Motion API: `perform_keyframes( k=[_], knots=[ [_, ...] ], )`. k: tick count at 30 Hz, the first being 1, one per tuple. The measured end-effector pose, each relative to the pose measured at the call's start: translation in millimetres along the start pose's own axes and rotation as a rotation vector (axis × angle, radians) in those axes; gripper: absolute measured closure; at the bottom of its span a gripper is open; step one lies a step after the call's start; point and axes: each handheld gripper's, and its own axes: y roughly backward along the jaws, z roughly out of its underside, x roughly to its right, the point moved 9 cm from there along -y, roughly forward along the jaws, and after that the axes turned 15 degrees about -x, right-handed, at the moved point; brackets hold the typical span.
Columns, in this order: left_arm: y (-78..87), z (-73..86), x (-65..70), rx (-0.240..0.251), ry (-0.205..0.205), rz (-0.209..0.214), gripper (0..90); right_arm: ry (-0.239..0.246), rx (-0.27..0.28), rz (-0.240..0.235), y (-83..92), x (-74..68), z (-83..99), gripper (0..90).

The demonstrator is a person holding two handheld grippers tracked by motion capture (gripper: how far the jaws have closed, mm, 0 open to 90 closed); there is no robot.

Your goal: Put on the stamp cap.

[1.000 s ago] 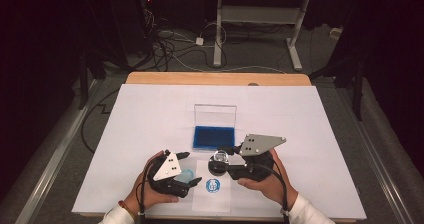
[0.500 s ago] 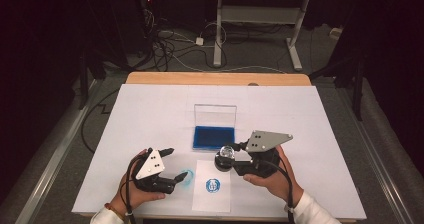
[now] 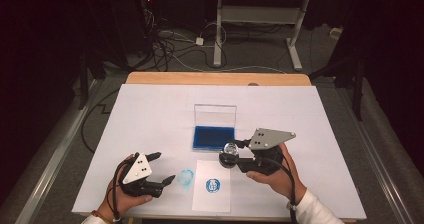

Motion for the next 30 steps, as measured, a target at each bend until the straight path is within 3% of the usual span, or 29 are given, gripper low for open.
perform_keyframes(
  k=[8,30],
  knots=[
    [0.7,9.3,-0.9,-0.025,0.007,-0.006,16.3,-0.015,0.005,0.028,5.4,8.1,0.4,56.9],
    [-2.3,7.8,-3.4,-0.026,0.009,0.004,16.4,-0.069,0.014,0.096,18.8,36.6,7.3,56.8]
  ],
)
